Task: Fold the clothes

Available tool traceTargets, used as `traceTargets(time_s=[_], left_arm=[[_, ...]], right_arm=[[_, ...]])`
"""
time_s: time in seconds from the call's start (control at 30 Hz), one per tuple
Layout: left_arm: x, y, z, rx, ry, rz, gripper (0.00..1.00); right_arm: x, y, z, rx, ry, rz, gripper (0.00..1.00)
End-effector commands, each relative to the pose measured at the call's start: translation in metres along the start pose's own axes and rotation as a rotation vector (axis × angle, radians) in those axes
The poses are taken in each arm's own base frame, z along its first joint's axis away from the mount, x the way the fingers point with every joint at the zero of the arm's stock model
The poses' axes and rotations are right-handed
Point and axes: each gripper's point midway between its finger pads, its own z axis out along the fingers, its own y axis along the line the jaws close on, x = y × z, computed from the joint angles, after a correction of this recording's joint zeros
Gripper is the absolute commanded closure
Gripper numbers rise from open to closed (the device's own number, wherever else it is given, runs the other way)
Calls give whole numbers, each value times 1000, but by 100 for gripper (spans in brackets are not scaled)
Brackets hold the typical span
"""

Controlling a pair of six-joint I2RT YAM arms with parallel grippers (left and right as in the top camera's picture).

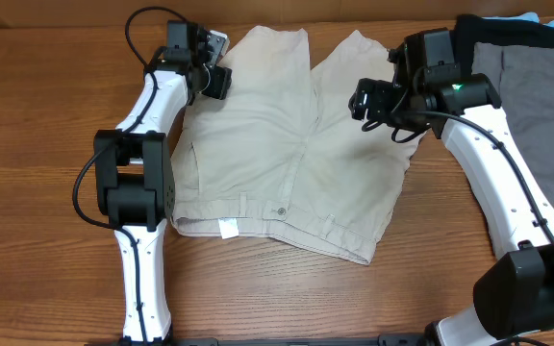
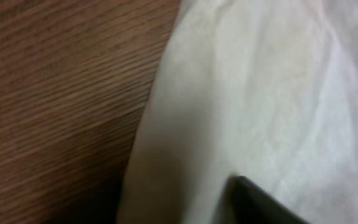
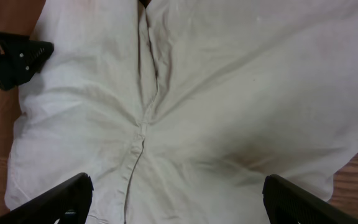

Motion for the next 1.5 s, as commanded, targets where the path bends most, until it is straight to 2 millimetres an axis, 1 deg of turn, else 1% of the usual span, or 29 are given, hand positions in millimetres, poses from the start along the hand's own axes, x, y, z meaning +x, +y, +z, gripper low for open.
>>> traceTargets(time_s=[0.0,0.1,0.13,0.2,0.27,0.33,0.4,0.47,0.53,0.57,0.63,0.67,0.7,0.73,0.77,0.8,0.87,0.93,0.97,1.03,1.07,1.13,1.2,1.37,1.47], left_arm=[[0,2,9,-3,0,-31,68],[-7,3,5,-10,-12,-49,91],[-11,5,1,-17,-14,-65,96],[-19,9,-9,-42,-12,-97,96],[-32,10,-24,-59,-6,-111,96],[-46,8,-45,-77,2,-107,96],[-59,1,-65,-73,8,-99,96],[-67,-16,-84,-57,28,-84,96],[-68,-35,-93,-36,56,-64,96],[-66,-49,-95,-23,77,-48,96],[-56,-77,-93,8,130,-8,96],[-42,-106,-86,36,187,31,96],[-35,-121,-82,49,213,52,96],[-28,-136,-77,60,236,74,94],[-21,-152,-73,70,257,100,89],[-15,-166,-70,82,273,123,80],[-2,-196,-65,114,303,205,60],[6,-217,-62,107,316,297,37],[7,-219,-61,70,316,327,29],[2,-217,-61,-31,300,364,19],[-3,-213,-62,-78,286,360,16],[-8,-208,-65,-122,271,335,14],[-12,-200,-67,-127,264,292,13],[-18,-172,-71,-131,261,219,10],[-28,-153,-76,-122,236,135,10]], right_arm=[[-7,1,-7,10,-35,-13,9],[-8,1,-7,8,-40,-14,10],[-8,1,-7,8,-42,-15,10],[-9,1,-7,10,-45,-15,10],[-10,0,-7,15,-47,-15,10],[-10,-1,-7,17,-47,-15,10],[-10,-1,-7,19,-49,-15,10],[-11,-3,-7,31,-55,-15,10],[-11,-3,-7,30,-56,-15,10],[-11,-3,-7,30,-56,-15,10],[-11,-3,-7,30,-56,-15,10],[-12,-3,-7,30,-57,-15,10],[-12,-3,-7,30,-57,-15,10],[-11,-3,-7,30,-56,-15,10],[-11,-3,-7,30,-56,-15,10],[-11,-3,-7,30,-56,-15,10],[-12,-3,-7,30,-57,-14,10],[-13,-3,-8,29,-61,-5,11],[-14,-4,-8,30,-63,-2,10],[-15,-6,-8,31,-67,4,11],[-16,-7,-8,31,-69,9,11],[-17,-9,-9,33,-71,19,11],[-18,-11,-9,35,-74,23,11],[-20,-15,-10,39,-80,31,11],[-23,-15,-11,36,-92,31,11]])
